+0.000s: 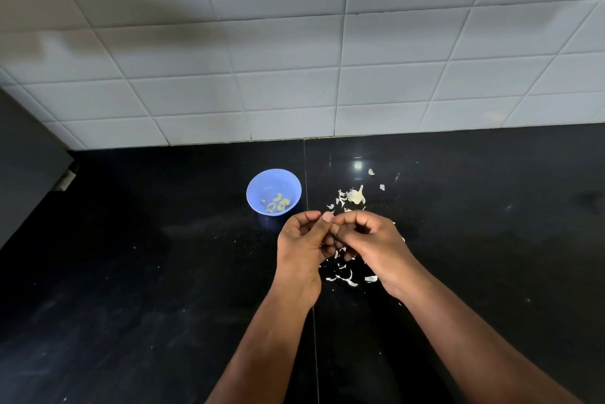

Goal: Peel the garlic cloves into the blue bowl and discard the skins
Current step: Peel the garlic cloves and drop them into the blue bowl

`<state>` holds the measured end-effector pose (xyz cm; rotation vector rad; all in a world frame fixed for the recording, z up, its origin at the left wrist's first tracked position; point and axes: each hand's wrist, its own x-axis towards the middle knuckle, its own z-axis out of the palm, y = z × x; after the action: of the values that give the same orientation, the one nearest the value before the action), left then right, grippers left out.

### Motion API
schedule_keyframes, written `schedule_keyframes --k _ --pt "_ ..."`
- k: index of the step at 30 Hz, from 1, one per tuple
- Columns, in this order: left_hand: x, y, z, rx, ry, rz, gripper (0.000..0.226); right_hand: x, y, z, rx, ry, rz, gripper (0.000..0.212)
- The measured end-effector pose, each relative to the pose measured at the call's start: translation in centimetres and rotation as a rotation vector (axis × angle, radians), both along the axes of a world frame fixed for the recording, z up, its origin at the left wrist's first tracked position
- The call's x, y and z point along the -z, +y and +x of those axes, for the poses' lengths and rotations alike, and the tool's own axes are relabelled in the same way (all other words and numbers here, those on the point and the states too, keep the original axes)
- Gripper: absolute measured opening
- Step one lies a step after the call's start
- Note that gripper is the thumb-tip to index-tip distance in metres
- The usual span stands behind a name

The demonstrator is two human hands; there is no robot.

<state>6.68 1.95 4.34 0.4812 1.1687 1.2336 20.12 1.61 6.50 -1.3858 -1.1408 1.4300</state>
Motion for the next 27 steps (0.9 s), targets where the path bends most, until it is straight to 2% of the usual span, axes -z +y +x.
schedule_keyframes --k 4,7,11,13,16,20,22,24,27 --pt "0.7 -0.3 -1.4 -0.090 0.102 -0.034 0.011 0.6 0.5 -1.5 0.105 0.069 -0.018 0.005" --pt "1.4 -0.7 -2.9 -0.094 0.212 -0.053 0.005 0.7 1.9 -2.5 0.101 0.012 0.002 0.006" --pt "1.9 -1.1 -4.4 -0.137 0.277 -0.101 0.011 0.3 5.7 -5.1 0.017 -0.110 0.122 0.008" --pt "2.2 -1.1 -4.9 -0.135 0.349 -0.101 0.013 0.4 7.4 -6.7 -0.024 -0.201 0.148 0.020" --pt "2.1 -0.9 -5.8 -0.131 0.470 -0.090 0.007 0.7 8.6 -8.8 -0.087 -0.181 0.067 0.036" --pt "1.9 -0.7 -6.4 -0.117 0.536 -0.077 0.019 0.9 7.7 -8.0 -0.040 -0.182 0.077 0.026" --pt "1.8 -0.5 -5.9 -0.090 0.542 -0.063 0.024 1.0 7.1 -5.6 0.022 -0.231 0.076 0.023" --pt "1.5 -0.3 -4.8 -0.072 0.526 -0.062 0.028 1.2 6.6 -2.3 0.077 -0.332 0.048 0.029" --pt "1.3 -0.2 -2.8 -0.054 0.509 -0.034 0.038 1.5 5.9 3.3 0.082 -0.631 0.070 0.031"
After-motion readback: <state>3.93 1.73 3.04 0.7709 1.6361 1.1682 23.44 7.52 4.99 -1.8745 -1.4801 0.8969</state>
